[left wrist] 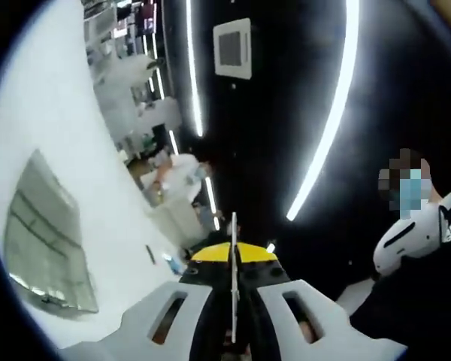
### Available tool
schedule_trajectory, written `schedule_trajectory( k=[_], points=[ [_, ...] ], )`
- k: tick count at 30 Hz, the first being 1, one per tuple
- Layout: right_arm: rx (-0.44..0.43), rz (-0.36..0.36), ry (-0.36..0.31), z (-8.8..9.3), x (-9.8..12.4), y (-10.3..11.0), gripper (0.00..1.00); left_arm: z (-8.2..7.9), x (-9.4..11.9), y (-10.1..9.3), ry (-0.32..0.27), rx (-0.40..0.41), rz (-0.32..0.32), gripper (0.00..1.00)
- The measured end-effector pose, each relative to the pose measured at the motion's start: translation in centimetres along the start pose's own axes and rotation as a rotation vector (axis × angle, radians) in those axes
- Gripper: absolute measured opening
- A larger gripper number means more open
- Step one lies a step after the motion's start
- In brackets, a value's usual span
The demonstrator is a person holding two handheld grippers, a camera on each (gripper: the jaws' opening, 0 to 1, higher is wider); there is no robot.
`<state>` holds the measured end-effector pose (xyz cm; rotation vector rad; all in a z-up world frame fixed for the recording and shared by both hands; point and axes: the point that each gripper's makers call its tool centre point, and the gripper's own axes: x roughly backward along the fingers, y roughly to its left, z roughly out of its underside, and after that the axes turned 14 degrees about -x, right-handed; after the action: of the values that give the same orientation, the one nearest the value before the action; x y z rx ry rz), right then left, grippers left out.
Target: Insert the divider into the dual guide fixture by aligning both edges with the guide slots and pushing it downward to the bottom, including one-sided entry, uneven engagement, binding, and posture correction.
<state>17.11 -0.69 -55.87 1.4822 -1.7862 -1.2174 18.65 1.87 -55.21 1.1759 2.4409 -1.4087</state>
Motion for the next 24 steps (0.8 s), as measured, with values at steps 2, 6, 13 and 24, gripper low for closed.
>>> schedule_trajectory(
  k=[2,6,13,24],
  points=[
    [-0.026,-0.012,0.011,0.2,-0.1,0.2,0.01,-0.1,0.3,-0.2,-0.007,0.019,0.007,0.0],
    [-0.015,-0.012,0.035,0.9,-0.4,0.2,0.02,-0.1,0.9,-0.4,-0.005,0.027,0.0,0.0],
    [-0.062,-0.017,0.035,1.3,-0.6,0.7,0.0,-0.3,1.5,-0.6,-0.004,0.05,0.014,0.0],
    [-0.076,0.032,0.051,2.1,-0.4,0.7,0.0,0.2,2.0,-0.5,0.041,0.083,0.026,0.0]
  ],
)
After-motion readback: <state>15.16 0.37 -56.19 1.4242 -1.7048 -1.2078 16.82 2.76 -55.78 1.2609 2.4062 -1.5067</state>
